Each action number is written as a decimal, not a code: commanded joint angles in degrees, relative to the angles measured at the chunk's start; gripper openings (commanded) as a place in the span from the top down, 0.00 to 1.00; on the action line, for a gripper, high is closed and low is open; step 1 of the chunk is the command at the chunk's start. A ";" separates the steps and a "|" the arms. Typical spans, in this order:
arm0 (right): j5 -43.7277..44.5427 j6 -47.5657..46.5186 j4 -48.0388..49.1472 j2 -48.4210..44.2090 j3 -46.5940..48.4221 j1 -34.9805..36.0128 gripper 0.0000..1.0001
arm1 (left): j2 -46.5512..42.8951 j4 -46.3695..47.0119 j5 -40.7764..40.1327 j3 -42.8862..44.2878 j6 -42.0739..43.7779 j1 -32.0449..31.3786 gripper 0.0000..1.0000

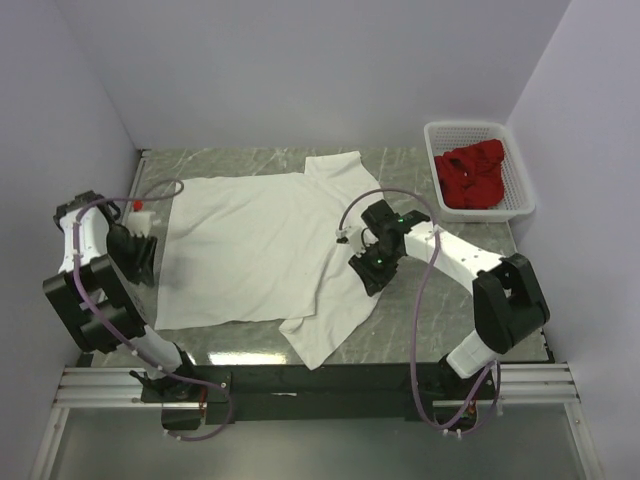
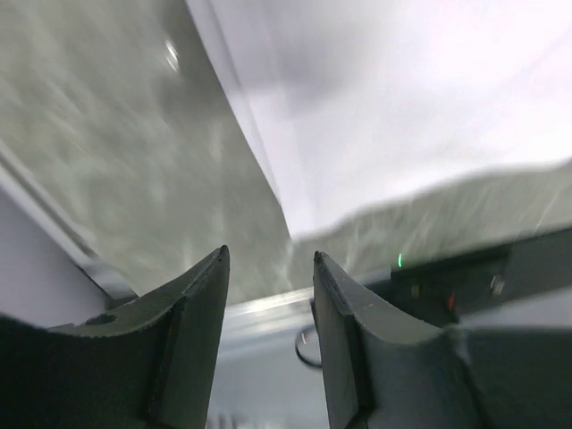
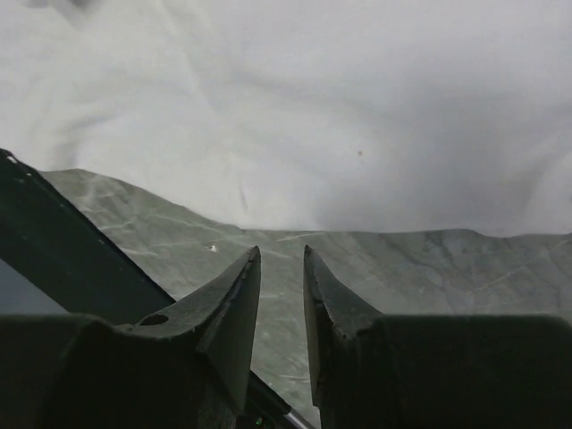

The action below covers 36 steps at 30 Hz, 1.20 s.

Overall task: Fold and stack the t-shirts
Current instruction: Flatten the tshirt out

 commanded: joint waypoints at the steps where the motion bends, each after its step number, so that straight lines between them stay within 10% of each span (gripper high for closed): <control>1: -3.43 1.26 -0.32 -2.45 0.98 1.29 0.66 | 3.61 2.52 10.21 8.22 -3.36 -1.52 0.52; 29: 14.94 -3.92 -3.56 1.25 -9.31 1.30 0.75 | 18.48 27.15 0.55 -1.60 -18.49 -11.98 0.59; 36: 5.65 -6.73 -7.43 -1.65 -2.20 -0.64 0.73 | 19.28 25.66 4.48 1.55 -17.87 -11.63 0.57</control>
